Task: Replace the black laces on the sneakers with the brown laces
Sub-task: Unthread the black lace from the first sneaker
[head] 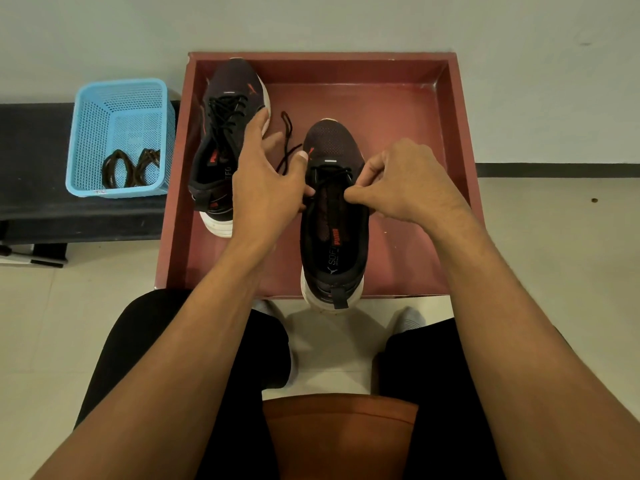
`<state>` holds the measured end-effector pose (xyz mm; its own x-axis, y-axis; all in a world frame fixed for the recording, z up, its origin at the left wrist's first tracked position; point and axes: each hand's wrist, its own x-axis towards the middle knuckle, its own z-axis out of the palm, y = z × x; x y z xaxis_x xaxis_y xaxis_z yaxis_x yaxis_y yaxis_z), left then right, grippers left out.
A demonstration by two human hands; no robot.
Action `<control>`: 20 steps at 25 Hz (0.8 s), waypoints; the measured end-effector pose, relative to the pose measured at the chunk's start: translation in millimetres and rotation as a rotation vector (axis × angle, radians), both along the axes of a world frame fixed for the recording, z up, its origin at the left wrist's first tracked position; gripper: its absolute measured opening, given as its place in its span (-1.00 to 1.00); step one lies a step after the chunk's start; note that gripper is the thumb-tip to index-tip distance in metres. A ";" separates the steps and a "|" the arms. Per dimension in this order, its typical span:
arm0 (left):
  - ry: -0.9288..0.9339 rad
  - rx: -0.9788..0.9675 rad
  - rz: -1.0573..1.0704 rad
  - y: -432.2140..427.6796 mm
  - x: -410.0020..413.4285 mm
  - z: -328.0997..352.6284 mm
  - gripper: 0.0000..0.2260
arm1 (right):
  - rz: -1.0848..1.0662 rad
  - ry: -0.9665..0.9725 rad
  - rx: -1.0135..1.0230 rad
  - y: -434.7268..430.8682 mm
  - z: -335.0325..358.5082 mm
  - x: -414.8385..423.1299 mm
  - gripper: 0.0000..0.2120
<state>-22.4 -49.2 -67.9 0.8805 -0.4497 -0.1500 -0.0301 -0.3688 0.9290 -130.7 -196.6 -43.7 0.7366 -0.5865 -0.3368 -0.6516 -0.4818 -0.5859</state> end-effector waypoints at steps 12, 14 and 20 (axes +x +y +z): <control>-0.322 0.451 -0.081 5.5 -12.2 -7.9 -0.74 | 0.147 -0.148 -0.273 15.6 -19.4 18.0 -0.85; -0.337 0.447 -0.076 6.0 -11.9 -7.6 -0.76 | 0.153 -0.136 -0.300 16.6 -20.9 20.2 -0.87; -0.335 0.414 -0.076 8.8 -10.3 -5.5 -0.82 | 0.153 -0.142 -0.287 9.7 -24.5 21.9 -0.98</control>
<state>-32.7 -40.3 -73.4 0.8780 -0.4766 -0.0448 -0.3403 -0.6873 0.6418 -108.8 -186.9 -68.2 0.8507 -0.5220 -0.0617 -0.4810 -0.7257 -0.4919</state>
